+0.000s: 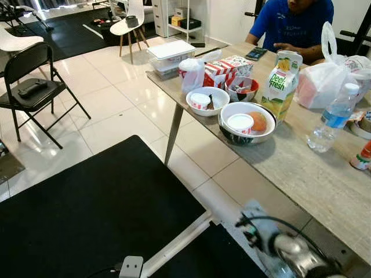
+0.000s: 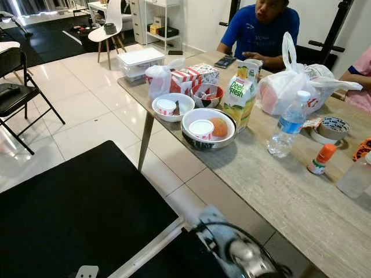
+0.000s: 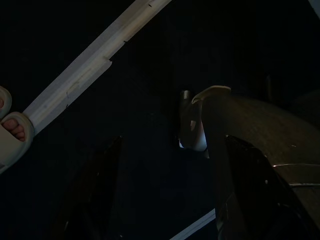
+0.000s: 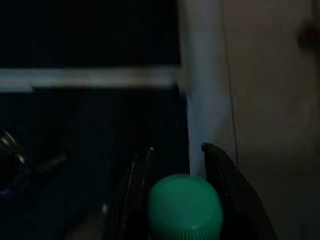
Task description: Restocking fridge
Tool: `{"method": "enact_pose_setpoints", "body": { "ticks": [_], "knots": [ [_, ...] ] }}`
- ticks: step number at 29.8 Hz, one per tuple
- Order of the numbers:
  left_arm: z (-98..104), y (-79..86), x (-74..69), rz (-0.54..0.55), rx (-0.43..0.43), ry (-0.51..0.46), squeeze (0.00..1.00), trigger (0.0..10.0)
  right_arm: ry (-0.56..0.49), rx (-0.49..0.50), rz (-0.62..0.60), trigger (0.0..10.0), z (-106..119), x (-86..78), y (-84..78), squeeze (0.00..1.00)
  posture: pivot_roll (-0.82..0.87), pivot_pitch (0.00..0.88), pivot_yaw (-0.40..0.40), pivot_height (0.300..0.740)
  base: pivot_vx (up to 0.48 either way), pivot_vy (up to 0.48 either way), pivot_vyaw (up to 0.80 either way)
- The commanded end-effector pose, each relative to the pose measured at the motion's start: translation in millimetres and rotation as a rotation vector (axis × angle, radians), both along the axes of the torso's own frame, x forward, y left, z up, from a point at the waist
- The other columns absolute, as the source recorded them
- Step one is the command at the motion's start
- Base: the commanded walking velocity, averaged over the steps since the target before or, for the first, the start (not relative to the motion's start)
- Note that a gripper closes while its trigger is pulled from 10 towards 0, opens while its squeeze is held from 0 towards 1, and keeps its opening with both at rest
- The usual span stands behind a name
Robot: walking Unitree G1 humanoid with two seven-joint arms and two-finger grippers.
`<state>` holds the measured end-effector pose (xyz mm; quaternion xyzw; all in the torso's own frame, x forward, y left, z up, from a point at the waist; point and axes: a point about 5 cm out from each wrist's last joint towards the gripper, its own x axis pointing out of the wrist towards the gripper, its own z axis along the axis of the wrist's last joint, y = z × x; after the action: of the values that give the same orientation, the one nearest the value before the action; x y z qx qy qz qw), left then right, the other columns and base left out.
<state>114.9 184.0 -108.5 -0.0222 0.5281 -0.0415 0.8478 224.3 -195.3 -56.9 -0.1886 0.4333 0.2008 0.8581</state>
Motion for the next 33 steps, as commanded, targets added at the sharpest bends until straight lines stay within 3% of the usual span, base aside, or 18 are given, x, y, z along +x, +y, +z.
{"method": "enact_pose_setpoints", "body": {
  "ticks": [1,6,13,23,30,33],
  "knots": [
    [-2,-1.0,-5.8,-0.011,0.003,0.028,0.00,10.0,-0.005,0.004,-0.080,10.0,-2,-4.0,-5.7,0.00,0.01,0.000,0.004,0.740,0.000,0.000,0.00],
    [-1,2.9,-5.4,-0.012,0.018,0.025,0.00,10.0,0.060,0.007,-0.329,10.0,-18,-36.0,-27.2,0.00,0.02,0.000,0.004,0.740,0.000,0.000,0.00],
    [-1,5.6,-3.6,-0.021,0.031,0.025,0.00,10.0,0.093,0.009,-0.460,10.0,-27,-57.7,-36.2,0.00,0.01,0.000,0.014,0.740,0.000,0.000,0.00],
    [-1,7.5,-3.8,-0.061,0.070,0.036,0.00,10.0,0.130,-0.020,-0.541,10.0,-33,-78.8,-45.6,0.00,0.00,0.000,0.016,0.740,0.000,0.000,0.00],
    [-2,6.5,-5.2,-0.102,0.080,0.051,0.00,10.0,0.129,-0.018,-0.562,10.0,-33,-79.7,-47.0,0.00,-0.01,0.000,0.015,0.740,0.000,0.000,0.00],
    [0,4.0,1.2,-0.094,0.075,0.038,0.00,10.0,0.119,-0.013,-0.571,10.0,-32,-75.8,-47.5,0.00,-0.01,0.000,0.009,0.740,0.000,0.000,0.00]
  ]
}}
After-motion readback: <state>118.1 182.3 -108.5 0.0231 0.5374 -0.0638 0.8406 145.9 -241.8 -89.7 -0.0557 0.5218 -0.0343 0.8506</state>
